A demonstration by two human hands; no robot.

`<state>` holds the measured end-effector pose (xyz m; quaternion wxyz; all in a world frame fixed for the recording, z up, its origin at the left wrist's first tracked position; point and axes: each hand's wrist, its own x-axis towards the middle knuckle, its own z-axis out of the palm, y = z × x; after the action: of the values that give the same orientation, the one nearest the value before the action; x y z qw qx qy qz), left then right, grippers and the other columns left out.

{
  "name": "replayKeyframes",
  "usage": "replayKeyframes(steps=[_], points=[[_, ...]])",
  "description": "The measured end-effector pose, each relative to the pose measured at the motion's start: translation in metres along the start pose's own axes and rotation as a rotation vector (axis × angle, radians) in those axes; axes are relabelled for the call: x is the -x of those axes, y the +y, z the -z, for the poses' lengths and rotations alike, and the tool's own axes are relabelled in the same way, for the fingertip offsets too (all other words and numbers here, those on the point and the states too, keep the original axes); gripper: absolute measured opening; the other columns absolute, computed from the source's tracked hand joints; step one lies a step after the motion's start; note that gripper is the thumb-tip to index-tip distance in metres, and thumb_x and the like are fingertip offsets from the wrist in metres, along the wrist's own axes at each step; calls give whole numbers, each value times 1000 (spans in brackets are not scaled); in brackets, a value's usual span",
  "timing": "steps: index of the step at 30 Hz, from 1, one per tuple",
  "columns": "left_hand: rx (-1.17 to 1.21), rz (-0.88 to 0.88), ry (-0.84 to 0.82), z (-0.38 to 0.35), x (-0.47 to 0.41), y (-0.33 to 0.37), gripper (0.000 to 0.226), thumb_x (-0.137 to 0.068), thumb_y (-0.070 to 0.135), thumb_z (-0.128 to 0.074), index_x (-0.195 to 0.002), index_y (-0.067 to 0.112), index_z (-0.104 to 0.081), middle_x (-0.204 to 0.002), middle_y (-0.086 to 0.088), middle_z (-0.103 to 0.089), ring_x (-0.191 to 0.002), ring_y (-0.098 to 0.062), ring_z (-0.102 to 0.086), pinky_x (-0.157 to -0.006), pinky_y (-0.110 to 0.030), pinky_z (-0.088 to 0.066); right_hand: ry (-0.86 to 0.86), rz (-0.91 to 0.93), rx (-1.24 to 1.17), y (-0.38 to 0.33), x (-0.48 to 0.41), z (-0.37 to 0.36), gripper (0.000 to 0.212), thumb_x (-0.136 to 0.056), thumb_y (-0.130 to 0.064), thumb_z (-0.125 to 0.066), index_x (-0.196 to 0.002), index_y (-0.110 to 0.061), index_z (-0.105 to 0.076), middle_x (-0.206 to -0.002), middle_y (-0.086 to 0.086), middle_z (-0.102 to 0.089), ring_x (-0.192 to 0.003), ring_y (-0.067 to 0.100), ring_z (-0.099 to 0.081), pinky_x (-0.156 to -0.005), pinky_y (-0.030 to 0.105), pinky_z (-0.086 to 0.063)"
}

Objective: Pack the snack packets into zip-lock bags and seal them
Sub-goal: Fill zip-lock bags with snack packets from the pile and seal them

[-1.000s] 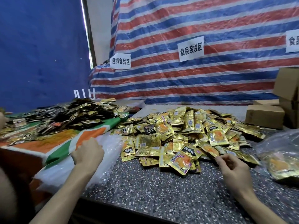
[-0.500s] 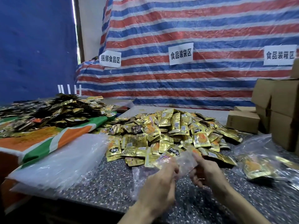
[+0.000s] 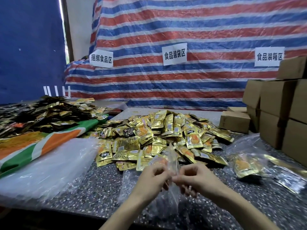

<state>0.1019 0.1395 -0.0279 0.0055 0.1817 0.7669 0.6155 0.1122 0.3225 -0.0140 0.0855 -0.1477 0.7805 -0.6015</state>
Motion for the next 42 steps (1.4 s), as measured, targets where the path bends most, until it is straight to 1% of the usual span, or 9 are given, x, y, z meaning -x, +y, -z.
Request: replayKeyframes(steps=[5,11,14,19,23,28,35,39,42], points=[[180,67,241,35,-1,6,28,-96,9,-52,-69,5,-59,-63,-4,-58,-54,-13,-52,-52,-22,-43,302,-16,-135,1,-6,6,45,-89,-9,-59,-44,-17,-60,-54,2,-50,-44,13,-40,-43,20,-31],[183,-29,420,56,3,12,34,-93,11,-55,-59,7,-56,-56,-5,-50,-52,-16,-47,-48,-24,-40,259,60,-180,3,-23,-9,51,-91,-56,-57,-65,-12,-65,-57,2,-59,-49,16,-49,-46,21,-37],[138,-82,446,61,7,16,37,-93,13,-55,-57,9,-54,-53,-3,-46,-49,-14,-44,-48,-25,-39,407,186,403,17,-45,-19,21,-91,-42,-67,-103,-24,-68,-98,-14,-68,-90,7,-62,-76,23,-51],[75,-113,425,66,12,21,40,-95,10,-56,-56,11,-53,-47,4,-46,-44,-8,-44,-44,-20,-37,245,96,1006,35,-82,-27,68,-85,-28,-64,-147,-43,-39,-157,-12,-31,-148,19,-18,-120,46,-21],[59,-106,417,71,15,19,36,-95,8,-58,-58,7,-56,-46,2,-49,-43,-11,-47,-42,-19,-39,337,184,1063,33,-94,-31,44,-96,-42,-57,-140,-40,-53,-144,-20,-52,-128,17,-46,-108,42,-36],[21,-70,416,77,15,14,38,-95,9,-58,-57,10,-56,-48,2,-52,-46,-14,-51,-43,-21,-40,599,390,886,4,-91,-21,25,-104,-25,-49,-112,-17,-72,-71,-2,-70,-45,7,-49,-42,19,-34],[-5,-18,392,67,10,14,42,-95,13,-60,-53,15,-60,-50,3,-58,-45,-11,-55,-42,-16,-40,964,379,179,-59,-75,12,30,-104,-17,-48,-79,-9,-63,-66,3,-60,-47,11,-49,-37,19,-37],[31,-2,366,55,11,19,38,-96,14,-60,-58,8,-61,-51,2,-56,-43,-5,-52,-42,-12,-40,914,250,-191,-76,-65,13,39,-101,-19,-53,-93,19,-59,-78,14,-51,-71,27,-51,-58,47,-60],[51,-2,334,45,10,26,38,-97,14,-60,-60,7,-63,-53,2,-56,-43,-6,-51,-42,-15,-39,822,234,-122,-81,-55,1,35,-101,-14,-52,-89,18,-59,-75,28,-61,-65,32,-61,-48,31,-56]])
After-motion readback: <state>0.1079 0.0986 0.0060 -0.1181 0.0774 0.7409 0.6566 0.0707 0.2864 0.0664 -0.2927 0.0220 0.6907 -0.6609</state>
